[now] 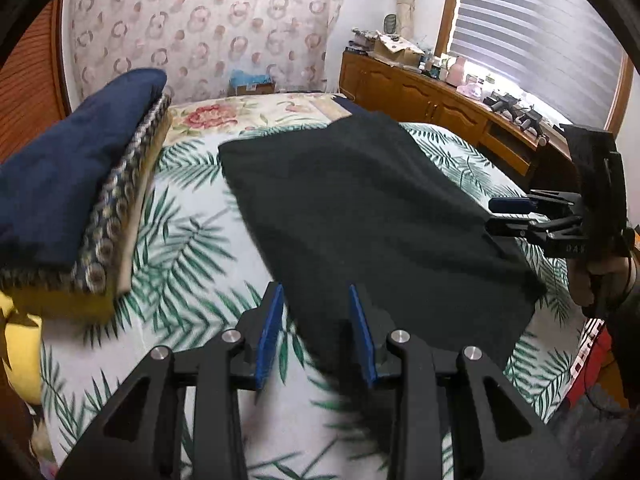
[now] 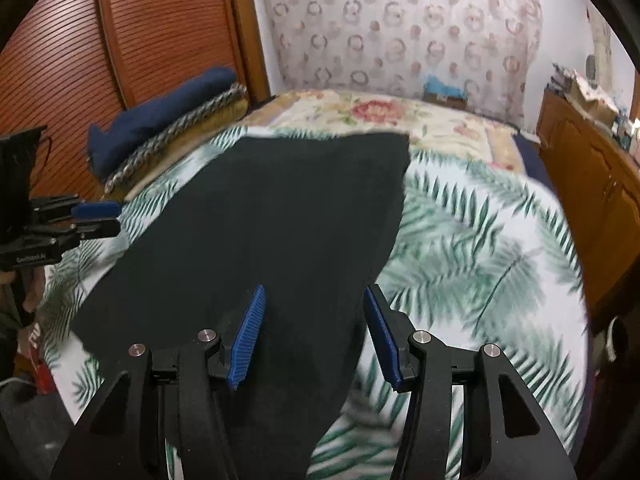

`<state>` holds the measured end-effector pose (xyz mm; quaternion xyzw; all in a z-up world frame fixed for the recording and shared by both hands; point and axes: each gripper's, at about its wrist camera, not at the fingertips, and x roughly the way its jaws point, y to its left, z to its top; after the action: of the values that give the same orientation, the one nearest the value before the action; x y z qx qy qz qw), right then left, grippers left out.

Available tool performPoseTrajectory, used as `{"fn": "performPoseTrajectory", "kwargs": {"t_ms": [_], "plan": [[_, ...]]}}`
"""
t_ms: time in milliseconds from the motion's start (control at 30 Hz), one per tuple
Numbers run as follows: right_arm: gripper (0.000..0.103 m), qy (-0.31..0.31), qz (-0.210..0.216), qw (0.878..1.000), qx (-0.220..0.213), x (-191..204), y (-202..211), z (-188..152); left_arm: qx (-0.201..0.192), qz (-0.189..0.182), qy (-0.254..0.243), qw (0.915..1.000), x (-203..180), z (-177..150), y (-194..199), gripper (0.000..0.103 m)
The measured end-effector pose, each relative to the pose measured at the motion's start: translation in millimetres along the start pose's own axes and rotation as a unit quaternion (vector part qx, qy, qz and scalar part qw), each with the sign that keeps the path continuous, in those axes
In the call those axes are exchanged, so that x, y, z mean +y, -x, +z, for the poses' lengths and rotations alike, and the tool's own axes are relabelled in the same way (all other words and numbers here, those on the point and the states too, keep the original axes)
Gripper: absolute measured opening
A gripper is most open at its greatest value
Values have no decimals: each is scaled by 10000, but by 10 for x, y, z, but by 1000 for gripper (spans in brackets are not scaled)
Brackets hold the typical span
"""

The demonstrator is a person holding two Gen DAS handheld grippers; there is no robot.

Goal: Fold small clothes

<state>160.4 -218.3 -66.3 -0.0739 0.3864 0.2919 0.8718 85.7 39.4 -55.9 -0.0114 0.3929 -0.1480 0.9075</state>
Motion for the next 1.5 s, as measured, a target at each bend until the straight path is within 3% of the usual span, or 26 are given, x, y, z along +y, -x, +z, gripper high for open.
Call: {"fn": "performPoseTrajectory", "kwargs": {"t_ms": [100,200,767,1100,1500], "plan": [[64,-53,-12,10000,67,36,-5,-147,39,22,32,10000,-11,-77,13,33],[66,-52,-27,9999,122,63,2,-237,80,77,2,9999,-31,-157,29,34],[67,-208,-79,9996,193,108,93,-435,169,106,210,9996,-67,-427,125,34],[67,-315,-30,9993,203,146,125,-506,117,-280,652,9974,-3,-592,264,34],[67,-412,154,9987,238,169,148,-531,211,-518,713,9959,-94,-625,204,34]]}}
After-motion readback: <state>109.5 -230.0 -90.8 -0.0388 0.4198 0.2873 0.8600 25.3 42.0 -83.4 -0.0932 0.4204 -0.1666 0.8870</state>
